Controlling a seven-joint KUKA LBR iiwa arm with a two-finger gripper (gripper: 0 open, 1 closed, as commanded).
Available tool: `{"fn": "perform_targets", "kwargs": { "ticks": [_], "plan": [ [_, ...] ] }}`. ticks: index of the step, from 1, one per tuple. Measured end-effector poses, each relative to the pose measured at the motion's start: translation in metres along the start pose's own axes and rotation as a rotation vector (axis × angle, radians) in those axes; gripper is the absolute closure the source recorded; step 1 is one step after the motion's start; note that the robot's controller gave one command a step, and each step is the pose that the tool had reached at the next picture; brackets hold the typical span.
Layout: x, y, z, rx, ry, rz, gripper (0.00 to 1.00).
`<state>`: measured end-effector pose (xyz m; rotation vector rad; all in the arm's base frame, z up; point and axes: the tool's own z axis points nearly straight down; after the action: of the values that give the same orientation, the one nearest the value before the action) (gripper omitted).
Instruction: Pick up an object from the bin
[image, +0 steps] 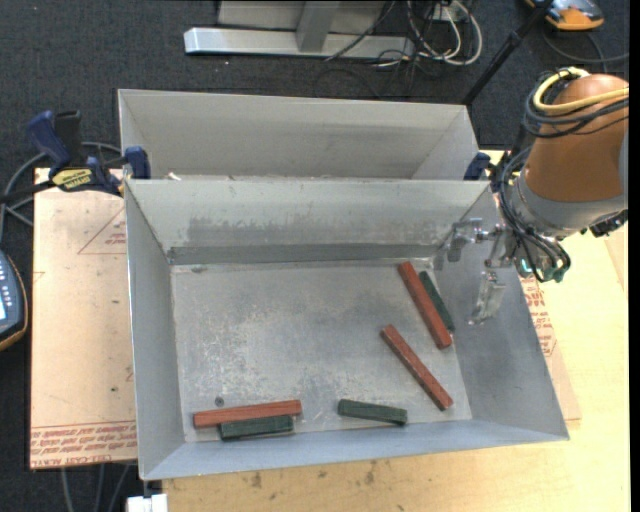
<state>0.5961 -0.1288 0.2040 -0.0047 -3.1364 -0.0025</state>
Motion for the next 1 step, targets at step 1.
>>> {"fn": "perform_targets", "kwargs": {
  "ticks": [1],
  "plan": [
    [0.0571, -0.0063, 0.0772, -0.001, 0.002, 0.144, 0.00]
  ]
}}
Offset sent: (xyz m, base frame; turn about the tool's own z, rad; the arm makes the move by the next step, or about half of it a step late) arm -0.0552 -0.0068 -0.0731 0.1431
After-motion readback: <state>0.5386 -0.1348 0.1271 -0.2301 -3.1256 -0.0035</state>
